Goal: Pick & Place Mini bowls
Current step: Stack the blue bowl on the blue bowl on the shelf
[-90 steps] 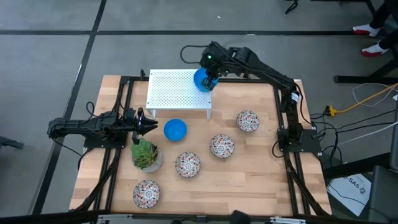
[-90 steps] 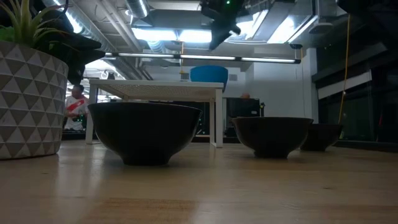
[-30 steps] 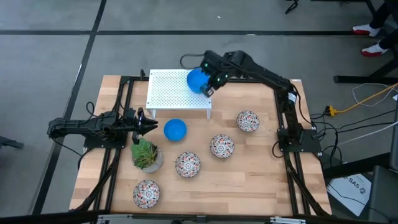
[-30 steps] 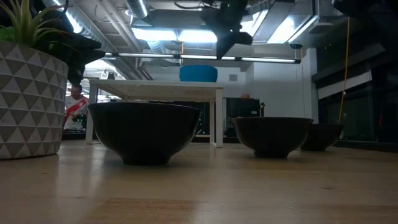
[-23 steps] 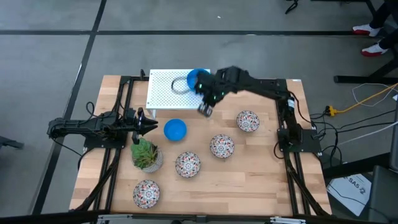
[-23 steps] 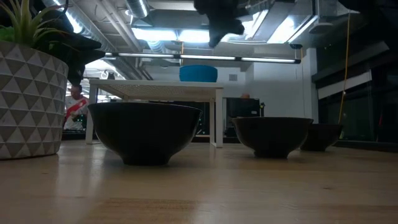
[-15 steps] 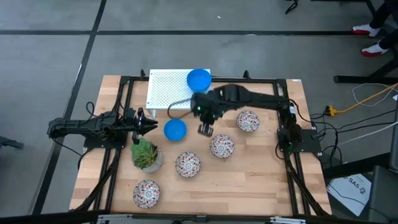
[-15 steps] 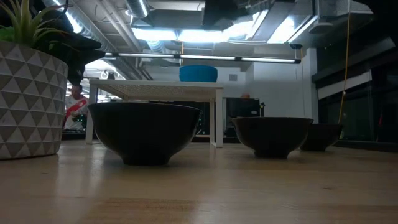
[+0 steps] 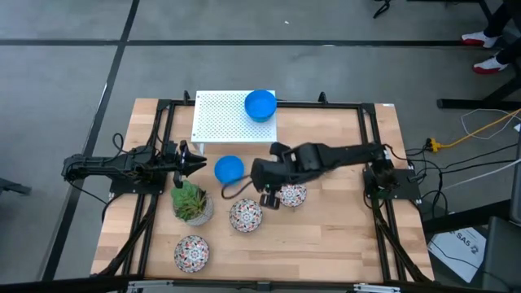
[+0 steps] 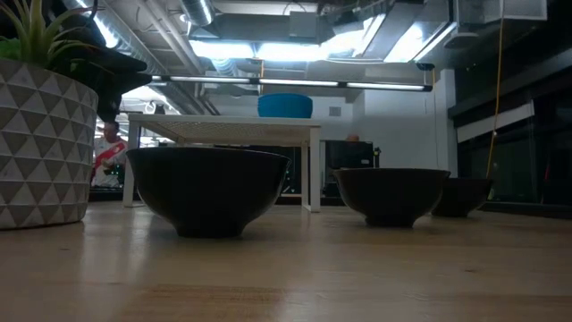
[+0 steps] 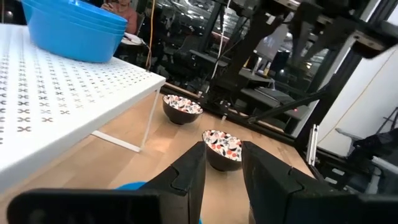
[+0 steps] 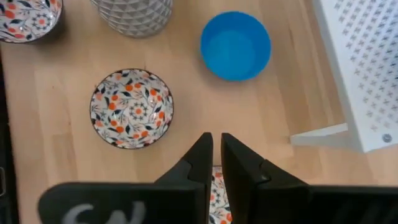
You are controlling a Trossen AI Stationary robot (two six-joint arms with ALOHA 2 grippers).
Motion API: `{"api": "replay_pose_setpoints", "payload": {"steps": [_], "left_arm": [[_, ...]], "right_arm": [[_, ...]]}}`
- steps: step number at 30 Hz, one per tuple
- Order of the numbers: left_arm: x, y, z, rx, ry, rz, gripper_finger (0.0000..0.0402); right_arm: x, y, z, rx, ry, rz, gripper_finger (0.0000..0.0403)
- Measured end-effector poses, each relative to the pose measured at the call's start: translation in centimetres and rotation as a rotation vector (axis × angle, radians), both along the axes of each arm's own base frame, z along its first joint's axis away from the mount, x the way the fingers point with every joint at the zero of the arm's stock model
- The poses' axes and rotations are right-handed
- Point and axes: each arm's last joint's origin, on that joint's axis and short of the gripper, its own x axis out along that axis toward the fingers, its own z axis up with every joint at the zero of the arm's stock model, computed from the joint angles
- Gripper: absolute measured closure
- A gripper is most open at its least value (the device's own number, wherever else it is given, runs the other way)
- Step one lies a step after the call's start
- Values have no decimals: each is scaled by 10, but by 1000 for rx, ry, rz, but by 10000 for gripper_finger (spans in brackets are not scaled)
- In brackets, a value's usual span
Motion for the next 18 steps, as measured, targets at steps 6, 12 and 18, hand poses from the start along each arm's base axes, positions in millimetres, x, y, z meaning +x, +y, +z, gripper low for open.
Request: {"api": "replay_pose_setpoints", "payload": {"steps": [6, 12, 18], "left_arm": [[0, -1, 5, -223, -72, -30, 302], [-1, -1, 11, -276, -147, -40, 302], [-5, -3, 33, -183, -261, -124, 302]], "right_arm": [[-2, 22, 3, -4, -74, -17, 367], [3, 45, 11, 45, -206, 28, 367], [-1, 60, 12, 68, -228, 46, 367]]}}
